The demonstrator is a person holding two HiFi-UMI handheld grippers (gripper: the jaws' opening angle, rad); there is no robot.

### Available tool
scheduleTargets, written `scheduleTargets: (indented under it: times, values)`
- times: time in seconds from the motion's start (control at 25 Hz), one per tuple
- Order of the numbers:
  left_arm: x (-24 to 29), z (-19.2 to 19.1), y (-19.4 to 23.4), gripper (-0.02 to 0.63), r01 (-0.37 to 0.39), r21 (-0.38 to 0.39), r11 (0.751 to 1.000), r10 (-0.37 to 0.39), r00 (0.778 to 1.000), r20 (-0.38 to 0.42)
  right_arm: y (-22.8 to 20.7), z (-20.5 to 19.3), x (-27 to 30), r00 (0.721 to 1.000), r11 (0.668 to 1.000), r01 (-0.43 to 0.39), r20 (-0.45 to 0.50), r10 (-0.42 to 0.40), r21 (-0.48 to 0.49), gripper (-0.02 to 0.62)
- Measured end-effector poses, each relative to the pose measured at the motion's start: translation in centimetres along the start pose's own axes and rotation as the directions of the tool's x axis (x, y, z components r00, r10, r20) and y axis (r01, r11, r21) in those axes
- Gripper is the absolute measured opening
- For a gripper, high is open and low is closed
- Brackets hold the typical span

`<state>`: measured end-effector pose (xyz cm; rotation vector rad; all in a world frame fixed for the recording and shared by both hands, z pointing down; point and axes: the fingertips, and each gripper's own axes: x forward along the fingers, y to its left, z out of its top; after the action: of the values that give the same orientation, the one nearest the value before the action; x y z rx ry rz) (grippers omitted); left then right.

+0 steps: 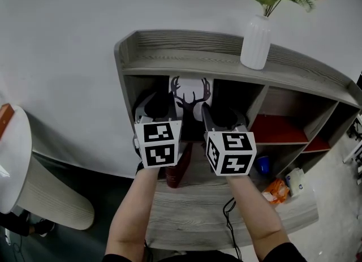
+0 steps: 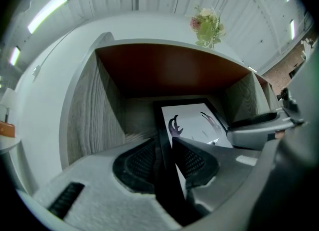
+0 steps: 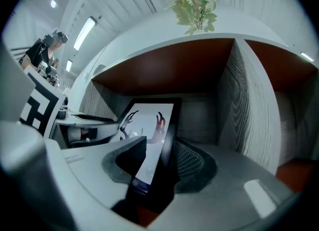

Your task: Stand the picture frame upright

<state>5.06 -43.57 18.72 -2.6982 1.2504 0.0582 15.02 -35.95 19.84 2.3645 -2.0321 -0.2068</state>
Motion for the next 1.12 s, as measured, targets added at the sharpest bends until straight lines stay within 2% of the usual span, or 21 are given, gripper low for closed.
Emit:
scheduleTargets:
  times: [0.32, 0.44, 0.76, 1.12]
  values:
    - [-1.1, -0.6, -0.3, 0.100, 0.015, 0.007, 1.000, -0.015, 1.000, 0.001, 0.1, -1.1, -0.4, 1.000, 1.000, 0.005, -0.030, -0.006, -0.030, 0.161]
    - [-1.1, -0.8, -0.6, 0.068, 0.022, 0.006, 1.000, -0.022, 1.000, 0.003, 0.2, -1.5, -0.2, 0.999, 0.999, 0.014, -0.039, -0.015, -0.040, 0.151]
    - [-1.0, -0.7, -0.6, 0.069, 0.035, -0.014, 0.999, -0.035, 0.999, -0.009, -0.3, -1.4, -0.1, 0.999, 1.000, 0.024, -0.037, -0.024, -0.001, 0.137]
    - [0.0, -0.3, -0.5, 0.069, 0.031, -0.010, 0.999, -0.031, 0.999, -0.032, -1.1, -1.0, 0.7, 0.998, 0.999, 0.048, -0.035, -0.048, -0.004, 0.106]
